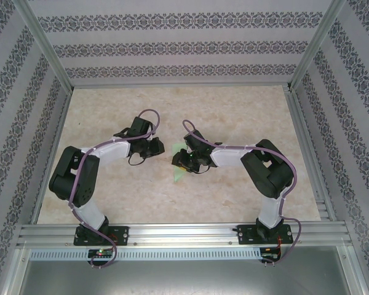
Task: Fold a paper plane with a square sheet of paper (pick it up from the middle)
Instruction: Third fold the triangle at the center of the table.
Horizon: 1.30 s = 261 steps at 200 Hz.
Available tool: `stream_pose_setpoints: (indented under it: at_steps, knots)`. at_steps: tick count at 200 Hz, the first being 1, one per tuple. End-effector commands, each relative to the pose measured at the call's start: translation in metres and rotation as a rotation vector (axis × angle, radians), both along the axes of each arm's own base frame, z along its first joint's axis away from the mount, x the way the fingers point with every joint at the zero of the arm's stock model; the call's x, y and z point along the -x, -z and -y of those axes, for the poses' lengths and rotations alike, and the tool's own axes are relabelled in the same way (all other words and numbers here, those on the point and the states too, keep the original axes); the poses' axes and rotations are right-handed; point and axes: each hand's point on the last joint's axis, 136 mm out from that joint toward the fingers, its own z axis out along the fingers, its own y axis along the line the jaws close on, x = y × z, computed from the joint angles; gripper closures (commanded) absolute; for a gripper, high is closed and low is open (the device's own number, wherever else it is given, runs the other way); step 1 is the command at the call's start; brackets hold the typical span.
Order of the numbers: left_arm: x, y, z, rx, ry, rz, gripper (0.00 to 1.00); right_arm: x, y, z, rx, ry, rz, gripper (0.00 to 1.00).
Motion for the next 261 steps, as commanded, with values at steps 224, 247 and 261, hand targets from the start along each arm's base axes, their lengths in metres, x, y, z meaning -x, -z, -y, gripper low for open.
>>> stream_pose_setpoints:
  at_steps: [224,247,261]
  knots:
    - [0.045,0.006,0.064,0.246,0.194,-0.074,0.92,0.015,0.035,0.032,0.109,0.010,-0.060,0.97]
    - [0.045,0.012,0.066,0.240,0.195,-0.087,0.94,0.015,0.034,0.032,0.109,0.012,-0.060,0.98]
    - [0.045,0.014,0.068,0.241,0.198,-0.094,0.95,0.014,0.035,0.032,0.110,0.014,-0.061,0.98]
